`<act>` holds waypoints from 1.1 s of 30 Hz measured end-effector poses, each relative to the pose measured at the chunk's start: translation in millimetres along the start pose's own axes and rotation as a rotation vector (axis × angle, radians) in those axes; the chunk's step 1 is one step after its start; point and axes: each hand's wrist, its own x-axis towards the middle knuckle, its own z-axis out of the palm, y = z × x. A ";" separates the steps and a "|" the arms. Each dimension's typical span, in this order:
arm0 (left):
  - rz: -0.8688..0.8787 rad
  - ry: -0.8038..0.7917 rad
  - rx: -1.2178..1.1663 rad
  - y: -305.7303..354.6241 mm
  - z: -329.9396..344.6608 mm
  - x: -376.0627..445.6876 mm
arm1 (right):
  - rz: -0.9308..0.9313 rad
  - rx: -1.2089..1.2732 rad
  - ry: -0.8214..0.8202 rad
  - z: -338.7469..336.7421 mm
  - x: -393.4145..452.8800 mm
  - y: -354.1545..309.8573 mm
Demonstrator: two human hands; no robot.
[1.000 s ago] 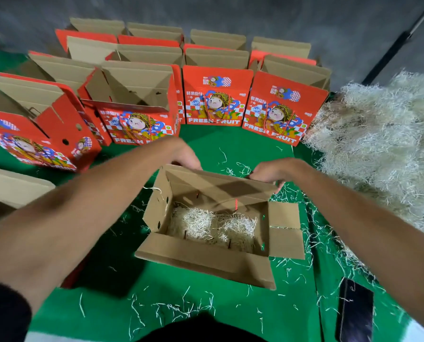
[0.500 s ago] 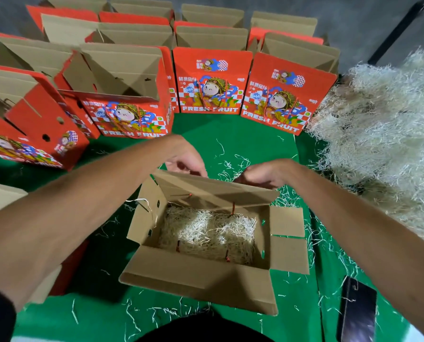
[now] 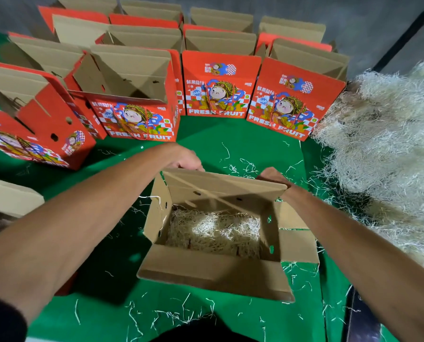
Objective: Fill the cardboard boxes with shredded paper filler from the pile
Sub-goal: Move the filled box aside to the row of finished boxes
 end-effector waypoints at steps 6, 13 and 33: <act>0.189 0.209 -0.085 -5.1 -1.4 -12.6 | -0.132 0.396 0.089 -24.1 -38.5 -14.9; 0.596 0.614 -0.053 0.4 10.4 -59.3 | -0.517 0.349 0.446 -44.0 -116.1 -36.9; 1.126 0.850 -0.760 -113.5 236.4 -143.5 | -1.267 -0.104 0.986 121.2 -264.7 45.2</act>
